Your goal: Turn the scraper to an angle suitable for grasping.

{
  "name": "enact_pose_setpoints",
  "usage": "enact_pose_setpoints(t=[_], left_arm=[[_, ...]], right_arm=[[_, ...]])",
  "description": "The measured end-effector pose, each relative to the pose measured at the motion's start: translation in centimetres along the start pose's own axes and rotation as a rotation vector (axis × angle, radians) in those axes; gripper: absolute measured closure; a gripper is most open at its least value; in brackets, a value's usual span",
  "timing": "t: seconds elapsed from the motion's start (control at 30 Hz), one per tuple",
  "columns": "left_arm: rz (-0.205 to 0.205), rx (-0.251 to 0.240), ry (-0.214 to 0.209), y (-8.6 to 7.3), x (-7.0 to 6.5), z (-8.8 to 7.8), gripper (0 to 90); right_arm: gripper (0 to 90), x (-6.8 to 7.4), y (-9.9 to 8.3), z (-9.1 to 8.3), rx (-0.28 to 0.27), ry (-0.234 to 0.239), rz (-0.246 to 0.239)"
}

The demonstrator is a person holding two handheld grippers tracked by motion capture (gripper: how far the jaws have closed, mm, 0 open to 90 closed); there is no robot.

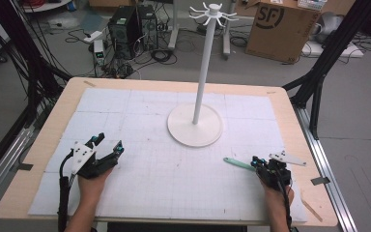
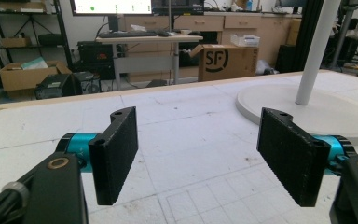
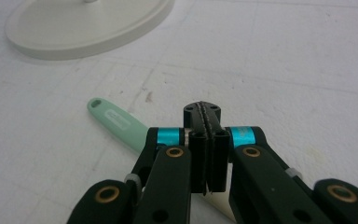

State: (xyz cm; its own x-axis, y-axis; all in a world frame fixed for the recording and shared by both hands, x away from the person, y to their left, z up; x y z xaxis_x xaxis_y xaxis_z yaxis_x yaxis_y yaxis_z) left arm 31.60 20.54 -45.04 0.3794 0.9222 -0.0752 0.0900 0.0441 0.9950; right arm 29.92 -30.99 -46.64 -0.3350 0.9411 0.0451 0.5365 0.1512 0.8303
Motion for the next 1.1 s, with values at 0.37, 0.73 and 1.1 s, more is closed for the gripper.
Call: enact_pose_setpoints(t=[0.37,0.73,1.1], left_arm=[[-0.001,0.0,-0.001,0.0,0.0,0.0,29.6],[-0.003,0.0,0.0,0.0,0.0,0.0,29.6],[-0.001,0.0,-0.003,0.0,0.0,0.0,29.6]], right_arm=[[90.0,-1.5,-0.6,-0.5,0.047,-0.023,0.035],[90.0,-2.2,-1.0,-0.7,0.094,-0.027,0.057],[90.0,-2.1,-1.2,-0.7,0.126,-0.013,0.062]])
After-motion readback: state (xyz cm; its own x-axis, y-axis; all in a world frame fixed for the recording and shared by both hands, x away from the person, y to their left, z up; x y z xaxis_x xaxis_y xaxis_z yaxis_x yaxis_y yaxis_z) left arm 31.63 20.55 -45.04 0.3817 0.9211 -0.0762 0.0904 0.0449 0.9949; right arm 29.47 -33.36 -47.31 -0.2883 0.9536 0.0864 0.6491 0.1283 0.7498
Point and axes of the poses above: each handheld gripper's, and its own axes: z roughly forward along the jaws, y roughly out of its top, x roughly to its left, the point moved 4 cm from there along z, roughly forward along the jaws, and after that the axes turned 4 degrees about -z, right-handed, at the moved point
